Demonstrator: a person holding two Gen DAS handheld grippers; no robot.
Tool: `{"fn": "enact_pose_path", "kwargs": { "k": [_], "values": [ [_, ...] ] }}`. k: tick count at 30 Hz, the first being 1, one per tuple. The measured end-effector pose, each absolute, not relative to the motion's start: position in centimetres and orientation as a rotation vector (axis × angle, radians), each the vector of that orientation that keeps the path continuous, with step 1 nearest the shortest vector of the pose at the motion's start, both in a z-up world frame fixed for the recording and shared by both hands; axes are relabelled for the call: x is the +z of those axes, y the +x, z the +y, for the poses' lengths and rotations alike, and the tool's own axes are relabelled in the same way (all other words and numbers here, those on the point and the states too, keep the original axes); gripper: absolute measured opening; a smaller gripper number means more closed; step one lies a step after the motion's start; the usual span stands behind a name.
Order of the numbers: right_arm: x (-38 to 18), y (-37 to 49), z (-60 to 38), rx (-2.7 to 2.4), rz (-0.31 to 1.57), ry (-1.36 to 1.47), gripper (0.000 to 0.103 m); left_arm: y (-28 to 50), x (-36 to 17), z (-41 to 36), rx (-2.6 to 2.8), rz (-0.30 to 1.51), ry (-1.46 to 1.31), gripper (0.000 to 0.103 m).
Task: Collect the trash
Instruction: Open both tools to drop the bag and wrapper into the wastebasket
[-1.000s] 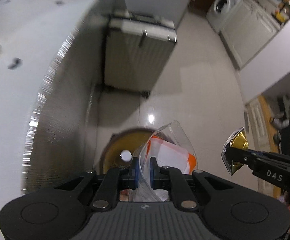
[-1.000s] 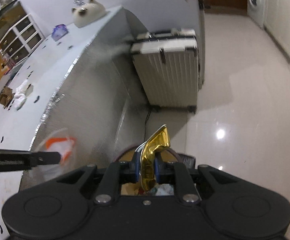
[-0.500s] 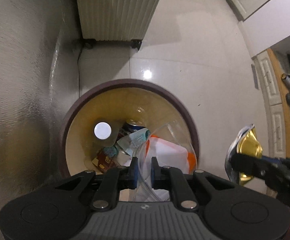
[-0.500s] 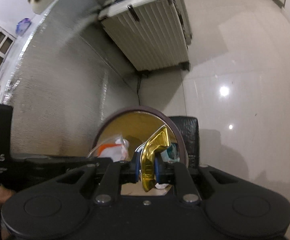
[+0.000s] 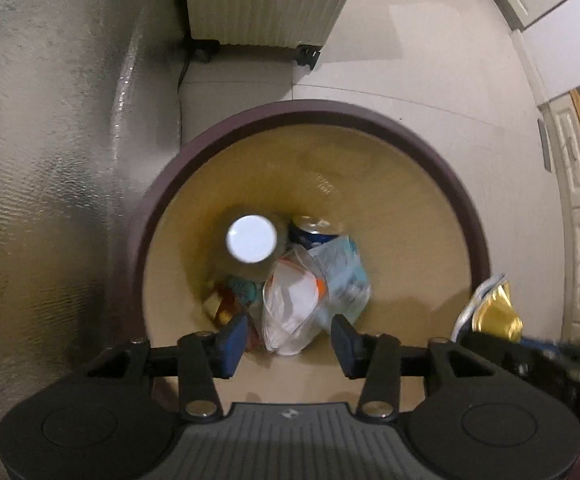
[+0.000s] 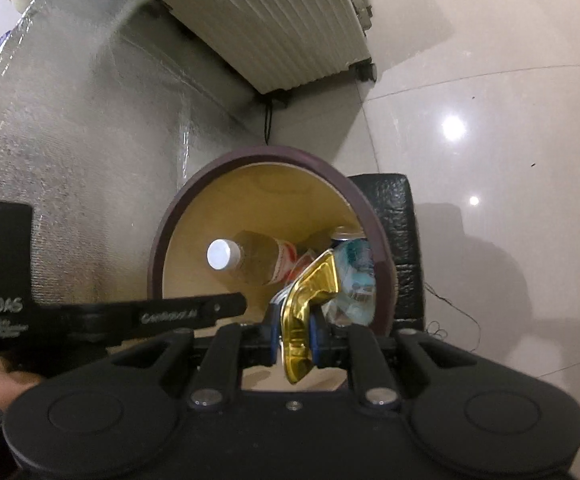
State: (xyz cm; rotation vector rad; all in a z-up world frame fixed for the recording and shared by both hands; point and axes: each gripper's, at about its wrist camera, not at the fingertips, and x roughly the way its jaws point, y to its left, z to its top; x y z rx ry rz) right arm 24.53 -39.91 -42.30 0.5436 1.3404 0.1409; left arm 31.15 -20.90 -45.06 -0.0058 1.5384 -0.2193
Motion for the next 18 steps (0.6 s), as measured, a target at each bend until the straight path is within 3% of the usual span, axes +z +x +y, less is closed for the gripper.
{"fn": "enact_pose_path", "kwargs": {
  "k": [5,10,16,18],
  "values": [
    [-43.6,25.5,-38.6,0.16,1.372,0.531,0.019,30.3,-44.5,-18.9,-0.19,1.544,0.02,0.049],
    [-44.3,25.4,-37.9,0.19,1.404,0.499,0.044,29.4,-43.6,-17.8,-0.175,1.533,0.012,0.058],
    [-44.0,24.4,-37.9,0.179,1.429,0.429,0.045,28.5,-42.9,-17.4,-0.172,1.539,0.001,0.065],
    [-43.6,23.8,-38.1,0.183,1.431,0.406,0.045,28.1,-42.6,-17.3,-0.173,1.534,0.002,0.072]
  ]
}}
